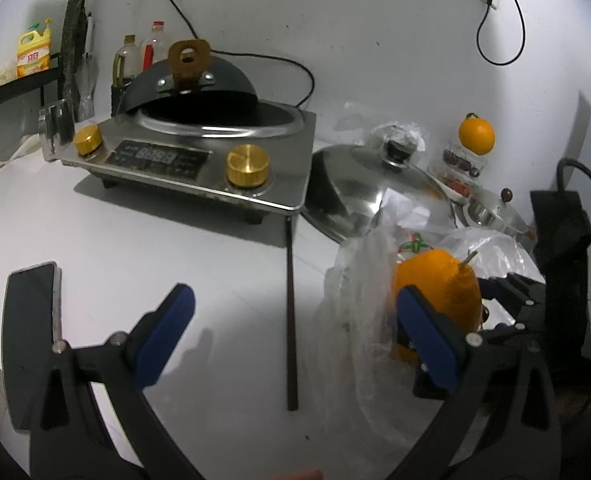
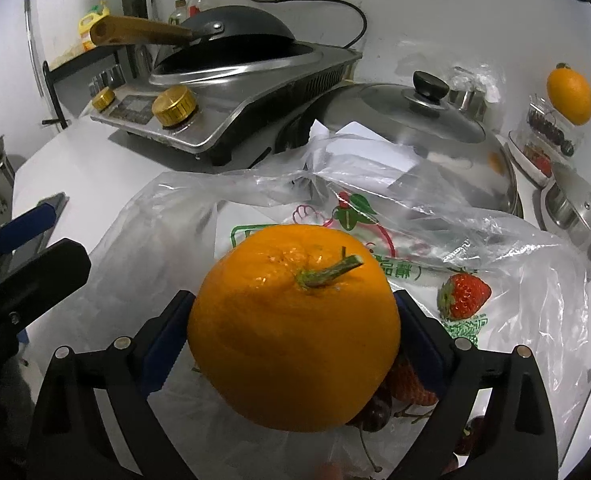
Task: Organize fruits
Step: 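Close the right gripper on the large orange and lift it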
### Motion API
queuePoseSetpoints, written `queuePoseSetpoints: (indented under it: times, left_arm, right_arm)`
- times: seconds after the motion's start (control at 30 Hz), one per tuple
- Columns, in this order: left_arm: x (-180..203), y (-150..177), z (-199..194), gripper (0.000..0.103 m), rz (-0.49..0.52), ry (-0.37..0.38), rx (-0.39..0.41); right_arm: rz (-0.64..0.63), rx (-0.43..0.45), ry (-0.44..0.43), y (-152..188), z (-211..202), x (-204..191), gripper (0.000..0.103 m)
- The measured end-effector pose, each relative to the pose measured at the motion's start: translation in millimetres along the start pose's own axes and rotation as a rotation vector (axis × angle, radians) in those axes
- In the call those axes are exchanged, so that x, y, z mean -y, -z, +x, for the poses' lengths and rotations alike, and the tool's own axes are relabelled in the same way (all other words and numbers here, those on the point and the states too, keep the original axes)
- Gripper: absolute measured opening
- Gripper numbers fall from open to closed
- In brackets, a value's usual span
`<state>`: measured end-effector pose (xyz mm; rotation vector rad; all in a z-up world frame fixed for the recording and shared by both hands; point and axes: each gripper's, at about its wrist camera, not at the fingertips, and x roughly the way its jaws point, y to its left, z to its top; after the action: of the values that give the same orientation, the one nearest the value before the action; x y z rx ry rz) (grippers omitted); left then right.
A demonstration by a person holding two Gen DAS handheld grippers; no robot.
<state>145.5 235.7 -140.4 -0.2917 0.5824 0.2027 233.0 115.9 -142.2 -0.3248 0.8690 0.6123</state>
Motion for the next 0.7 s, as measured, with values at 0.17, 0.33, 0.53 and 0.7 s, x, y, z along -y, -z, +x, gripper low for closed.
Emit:
queuePoseSetpoints:
  times: [0.17, 0.33, 0.53, 0.7]
  left_arm:
    - [-2.8, 0.8, 1.9, 0.102, -0.006, -0.002, -0.006]
    - [-3.6, 0.9, 2.4, 0.102, -0.005, 0.000, -0.008]
    - [-3.8, 1.0, 2.3, 0.102, -0.004, -0.001, -0.008]
    - [-3.5, 1.2, 2.0, 0.102, -0.001, 0.000, -0.006]
  right_arm:
    - [-0.015, -0.009, 0.019, 0.3, 5.8, -3.2, 0.098]
    - [-0.010, -0.003, 0.018, 1.7, 5.1, -1.5, 0.097]
    - [-0.011, 0.002, 0.015, 2.0, 3.9, -1.4, 0.096]
    - [-0.007, 0.010, 0.004, 3.4, 0.8, -1.7, 0.095]
